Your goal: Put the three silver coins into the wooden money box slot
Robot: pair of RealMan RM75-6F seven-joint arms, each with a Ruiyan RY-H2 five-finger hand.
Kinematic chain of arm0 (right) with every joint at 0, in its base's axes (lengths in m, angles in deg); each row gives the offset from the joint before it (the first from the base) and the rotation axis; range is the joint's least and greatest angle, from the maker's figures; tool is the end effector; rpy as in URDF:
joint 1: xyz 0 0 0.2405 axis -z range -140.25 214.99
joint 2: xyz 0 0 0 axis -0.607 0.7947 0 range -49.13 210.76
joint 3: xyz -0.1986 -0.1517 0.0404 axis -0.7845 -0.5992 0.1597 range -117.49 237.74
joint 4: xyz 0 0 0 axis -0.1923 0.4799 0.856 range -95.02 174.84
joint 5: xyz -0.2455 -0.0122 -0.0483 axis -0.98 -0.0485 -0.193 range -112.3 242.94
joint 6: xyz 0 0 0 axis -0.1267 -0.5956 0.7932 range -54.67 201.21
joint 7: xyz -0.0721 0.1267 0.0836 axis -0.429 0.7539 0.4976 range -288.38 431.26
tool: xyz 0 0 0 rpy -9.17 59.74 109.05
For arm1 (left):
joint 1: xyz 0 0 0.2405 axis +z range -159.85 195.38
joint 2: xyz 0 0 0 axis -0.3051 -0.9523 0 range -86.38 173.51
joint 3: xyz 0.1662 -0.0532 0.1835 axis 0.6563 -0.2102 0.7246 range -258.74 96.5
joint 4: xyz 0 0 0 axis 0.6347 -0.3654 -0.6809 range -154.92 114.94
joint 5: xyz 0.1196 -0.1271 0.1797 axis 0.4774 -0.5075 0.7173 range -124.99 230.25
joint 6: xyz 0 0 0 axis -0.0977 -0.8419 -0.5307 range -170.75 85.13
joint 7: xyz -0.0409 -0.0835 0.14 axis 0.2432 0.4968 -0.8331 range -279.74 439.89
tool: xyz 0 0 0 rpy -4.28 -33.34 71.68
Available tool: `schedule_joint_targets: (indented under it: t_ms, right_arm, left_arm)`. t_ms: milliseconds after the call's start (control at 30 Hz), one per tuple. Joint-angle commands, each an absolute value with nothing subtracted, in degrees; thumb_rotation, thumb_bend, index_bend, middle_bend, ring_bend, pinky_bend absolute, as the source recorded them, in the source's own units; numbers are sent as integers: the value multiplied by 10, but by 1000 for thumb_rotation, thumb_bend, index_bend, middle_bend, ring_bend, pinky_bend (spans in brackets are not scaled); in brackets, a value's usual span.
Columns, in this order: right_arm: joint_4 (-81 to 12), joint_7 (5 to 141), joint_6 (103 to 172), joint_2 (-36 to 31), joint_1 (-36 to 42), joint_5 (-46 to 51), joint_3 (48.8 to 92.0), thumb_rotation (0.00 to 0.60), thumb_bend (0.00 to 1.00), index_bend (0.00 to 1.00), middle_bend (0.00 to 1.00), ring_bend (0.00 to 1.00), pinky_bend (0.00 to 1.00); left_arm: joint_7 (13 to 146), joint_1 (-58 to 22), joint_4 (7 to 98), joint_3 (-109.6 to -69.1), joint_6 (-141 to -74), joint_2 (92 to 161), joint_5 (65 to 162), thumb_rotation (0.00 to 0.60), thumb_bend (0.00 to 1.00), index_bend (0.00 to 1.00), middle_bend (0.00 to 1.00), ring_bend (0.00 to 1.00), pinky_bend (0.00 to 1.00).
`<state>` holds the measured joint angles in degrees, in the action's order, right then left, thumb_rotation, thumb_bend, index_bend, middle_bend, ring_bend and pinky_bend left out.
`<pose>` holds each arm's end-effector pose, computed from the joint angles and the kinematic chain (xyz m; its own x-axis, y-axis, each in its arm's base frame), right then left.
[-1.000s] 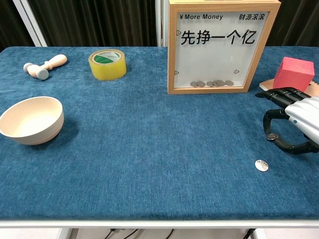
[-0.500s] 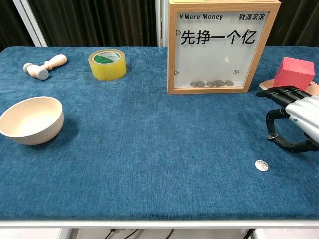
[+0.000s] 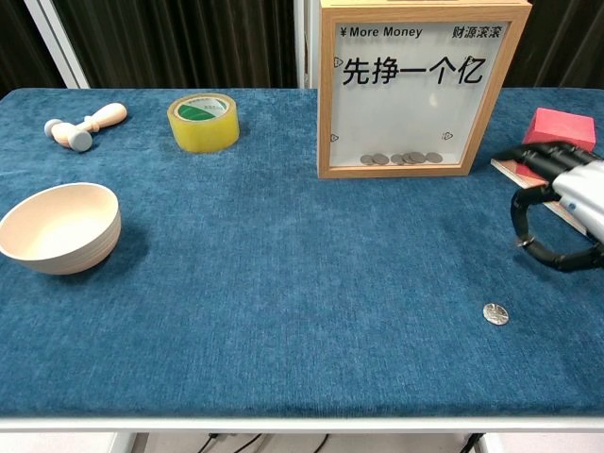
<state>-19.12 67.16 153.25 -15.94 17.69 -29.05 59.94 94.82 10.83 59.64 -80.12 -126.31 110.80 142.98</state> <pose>-0.2786 -0.2741 -0.0501 0.5119 0.0028 0.8591 -0.7939 -0.3805 0.4743 -0.3587 0.2072 0.1095 0.3251 0.0898 0.9414 0.9440 -0.0905 -0.3174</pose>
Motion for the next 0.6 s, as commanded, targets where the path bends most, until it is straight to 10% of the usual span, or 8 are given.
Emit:
schedule_joint_targets:
  t_ms: [33, 367, 600]
  right_arm:
    - [-278, 683, 1563, -106, 175, -297, 616, 600, 386, 695, 88, 0, 0]
    - [-579, 618, 1602, 85, 148, -299, 717, 600, 390, 733, 88, 0, 0]
    - [-683, 526, 1505, 150, 73, -182, 824, 600, 407, 760, 88, 0, 0]
  left_arm:
    - [946, 109, 600, -801, -1267, 1106, 1432, 600, 0, 13, 0, 0, 0]
    - [939, 110, 619, -801, -1278, 1098, 1441, 600, 0, 13, 0, 0, 0]
    - [936, 110, 625, -800, -1282, 1095, 1446, 600, 0, 13, 0, 0, 0]
